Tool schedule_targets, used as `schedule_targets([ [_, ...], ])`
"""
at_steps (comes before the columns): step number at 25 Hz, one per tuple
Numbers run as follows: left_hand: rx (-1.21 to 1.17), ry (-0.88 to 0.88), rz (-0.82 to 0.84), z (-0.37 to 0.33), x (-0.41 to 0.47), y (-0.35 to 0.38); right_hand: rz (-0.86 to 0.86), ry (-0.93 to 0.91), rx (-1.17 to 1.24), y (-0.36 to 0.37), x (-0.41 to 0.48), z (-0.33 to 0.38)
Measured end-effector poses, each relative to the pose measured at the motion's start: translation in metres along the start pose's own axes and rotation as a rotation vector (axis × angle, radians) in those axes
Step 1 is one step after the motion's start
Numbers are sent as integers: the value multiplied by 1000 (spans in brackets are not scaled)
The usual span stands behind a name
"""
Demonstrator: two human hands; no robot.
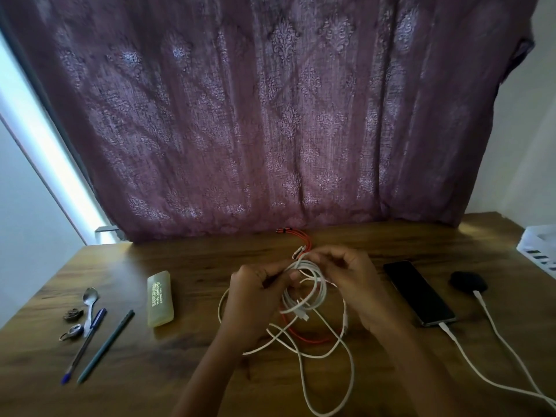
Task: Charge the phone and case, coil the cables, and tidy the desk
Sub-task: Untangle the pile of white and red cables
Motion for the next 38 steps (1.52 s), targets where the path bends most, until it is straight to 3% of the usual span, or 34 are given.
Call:
schedule_targets([
  [2,-22,-14,-74,2,-2,-3,-15,-86,-113,1,-1,5],
  [5,-77,-48,-199,7,-4,-7,-32,-35,-41,6,-4,-3],
  [10,263,175,-421,-18,-16,-16,42,124,206,22,-11,-16],
  [12,327,184,-453,-16,-18,-18,56,189,360,25,-14,-16],
  [14,354,180,-459,-16,-20,-18,80,187,410,27,-17,-12],
  [19,403,238,-449,-19,-22,-13,84,168,254,23,-17,-16],
  [28,104,-10,-292,17,-8,-10,292,155,779,39,-17,-16],
  [31,76,-54,-299,20,-9,-11,219,128,710,37,-15,-19],
  [34,44,-91,-330,24,-12,-14,114,75,496,29,-15,-18],
  [38,157,-15,-448,14,-18,-23,-182,-160,139,6,-18,-6],
])
Point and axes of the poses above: each hand's wrist, its own x-axis towards the middle knuckle, its own y-axis out of the palm, z = x × y, the point moved 9 cm from there along x, towards the middle knuckle, and after that the axes turned 3 degrees about z, right-handed, at the moved point
